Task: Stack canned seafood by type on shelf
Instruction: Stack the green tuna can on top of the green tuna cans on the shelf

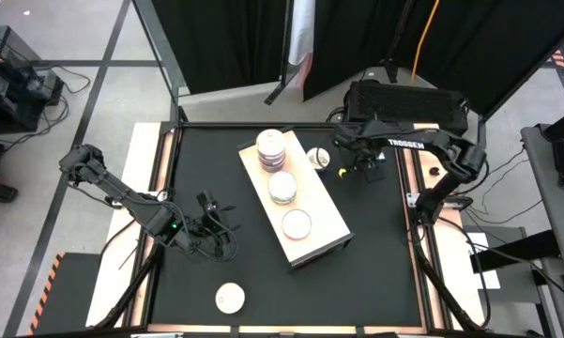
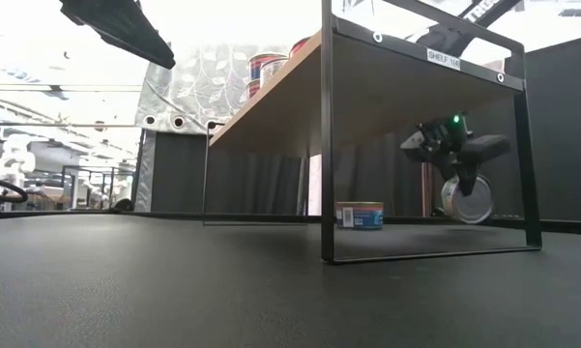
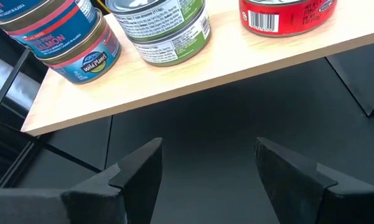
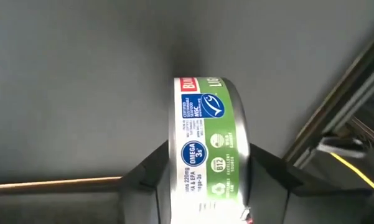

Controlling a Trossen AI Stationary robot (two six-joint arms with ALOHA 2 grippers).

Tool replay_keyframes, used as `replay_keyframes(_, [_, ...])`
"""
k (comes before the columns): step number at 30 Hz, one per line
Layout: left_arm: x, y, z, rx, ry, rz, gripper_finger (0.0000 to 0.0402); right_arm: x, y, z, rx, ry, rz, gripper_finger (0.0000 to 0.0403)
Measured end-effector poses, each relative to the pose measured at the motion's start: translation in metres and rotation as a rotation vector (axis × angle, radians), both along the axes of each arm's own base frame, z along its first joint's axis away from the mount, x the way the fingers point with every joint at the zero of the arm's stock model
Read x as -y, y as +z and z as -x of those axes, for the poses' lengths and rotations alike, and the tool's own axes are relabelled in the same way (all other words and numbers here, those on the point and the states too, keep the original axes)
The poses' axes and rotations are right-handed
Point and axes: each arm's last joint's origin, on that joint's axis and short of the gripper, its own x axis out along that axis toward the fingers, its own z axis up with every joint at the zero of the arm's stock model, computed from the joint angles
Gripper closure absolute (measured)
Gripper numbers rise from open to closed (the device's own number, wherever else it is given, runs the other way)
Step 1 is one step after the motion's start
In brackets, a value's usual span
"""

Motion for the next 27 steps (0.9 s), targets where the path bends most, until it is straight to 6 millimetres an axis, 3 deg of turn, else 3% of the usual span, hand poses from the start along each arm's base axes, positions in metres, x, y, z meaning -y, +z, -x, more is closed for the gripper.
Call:
replay_keyframes(10, [0.000, 0.000, 0.000, 0.000, 0.000, -0.001, 0.0148, -0.032, 0.048, 0.011, 0.193, -0.104, 0.059, 0.0264])
replay_keyframes(18, [0.000, 0.000, 0.000, 0.002, 0.001, -0.003, 0.0148, -0.056, 0.112, 0.017, 0.609, -0.294, -0.102, 0.0259])
replay_keyframes(27, [0.000, 0.000, 0.000, 0.002, 0.002, -0.003, 0.0148, -0.080, 0.169, 0.025, 1.061, -0.329, -0.327, 0.0258])
